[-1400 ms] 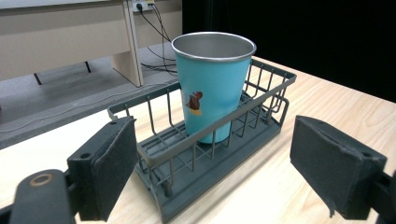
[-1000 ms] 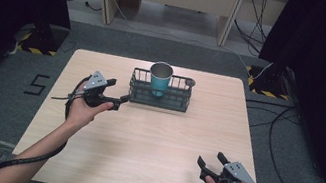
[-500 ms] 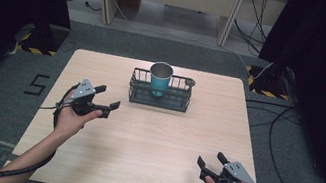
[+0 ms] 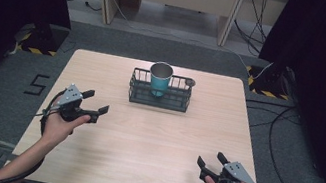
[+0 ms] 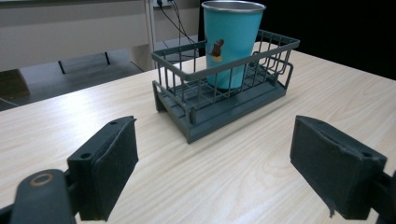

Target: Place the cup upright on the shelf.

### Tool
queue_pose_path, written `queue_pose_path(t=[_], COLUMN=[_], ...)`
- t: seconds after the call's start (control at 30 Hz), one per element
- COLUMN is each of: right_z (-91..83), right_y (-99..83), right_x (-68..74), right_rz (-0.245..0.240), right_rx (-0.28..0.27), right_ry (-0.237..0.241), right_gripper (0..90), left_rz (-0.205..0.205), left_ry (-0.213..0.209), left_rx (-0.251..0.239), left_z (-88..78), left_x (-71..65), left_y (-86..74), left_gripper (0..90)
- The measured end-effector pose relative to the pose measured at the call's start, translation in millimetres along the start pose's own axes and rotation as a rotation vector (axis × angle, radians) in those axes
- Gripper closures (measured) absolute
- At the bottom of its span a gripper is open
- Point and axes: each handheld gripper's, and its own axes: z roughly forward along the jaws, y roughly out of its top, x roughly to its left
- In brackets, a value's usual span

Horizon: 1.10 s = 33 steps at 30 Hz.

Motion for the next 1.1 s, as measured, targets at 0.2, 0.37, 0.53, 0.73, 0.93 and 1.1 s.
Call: queue_pose_path(t=[0.2,0.37,0.53,0.73,0.93,1.1], right_z=[-0.2,0.0,0.1,0.0,0.1,0.0], right_y=[0.0,0.1,0.1,0.1,0.1,0.1], right_x=[-0.5,-0.6,-0.7,-0.6,-0.7,-0.8], right_rz=[0.001,0.010,0.002,0.001,0.003,0.003], right_rx=[-0.001,0.003,0.004,0.002,0.002,0.001], right_ry=[-0.001,0.001,0.001,0.000,0.000,-0.001], right_gripper=[19.5,19.3,19.3,19.2,19.2,19.2], left_rz=[-0.016,-0.034,-0.039,-0.044,-0.075,-0.083], left_ry=[0.015,0.037,0.060,0.077,0.089,0.100], left_rx=[0.006,0.008,0.006,0.012,0.018,0.033], left_z=[-12.0,-21.6,-31.7,-41.3,-50.1,-56.8], left_x=[4.3,10.6,16.1,19.1,21.3,23.5], left_y=[-11.4,-19.2,-24.1,-31.2,-41.2,-50.3], left_gripper=[14.3,14.3,14.3,14.3,14.3,14.3])
